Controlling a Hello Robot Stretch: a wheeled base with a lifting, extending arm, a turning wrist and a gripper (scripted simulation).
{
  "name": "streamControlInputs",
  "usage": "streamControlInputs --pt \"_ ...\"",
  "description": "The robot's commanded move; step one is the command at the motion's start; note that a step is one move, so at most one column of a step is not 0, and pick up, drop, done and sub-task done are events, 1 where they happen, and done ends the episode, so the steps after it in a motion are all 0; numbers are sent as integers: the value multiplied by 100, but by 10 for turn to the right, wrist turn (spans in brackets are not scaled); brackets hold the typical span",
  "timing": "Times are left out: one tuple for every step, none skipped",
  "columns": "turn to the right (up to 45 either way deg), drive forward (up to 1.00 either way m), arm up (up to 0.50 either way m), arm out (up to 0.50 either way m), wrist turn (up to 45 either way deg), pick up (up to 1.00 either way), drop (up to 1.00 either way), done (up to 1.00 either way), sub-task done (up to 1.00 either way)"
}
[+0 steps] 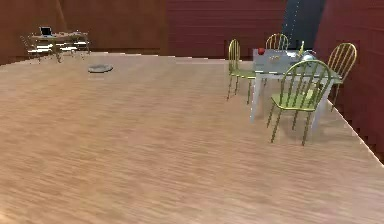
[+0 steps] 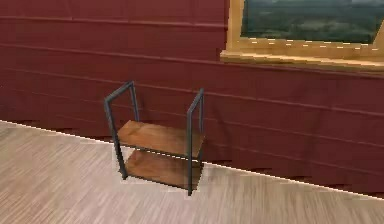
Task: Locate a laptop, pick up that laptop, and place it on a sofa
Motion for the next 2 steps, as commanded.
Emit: streamControlInputs --pt "-330 0 0 0 0 0 0 0 0" --pt "0 100 0 0 0 0 0 0 0"
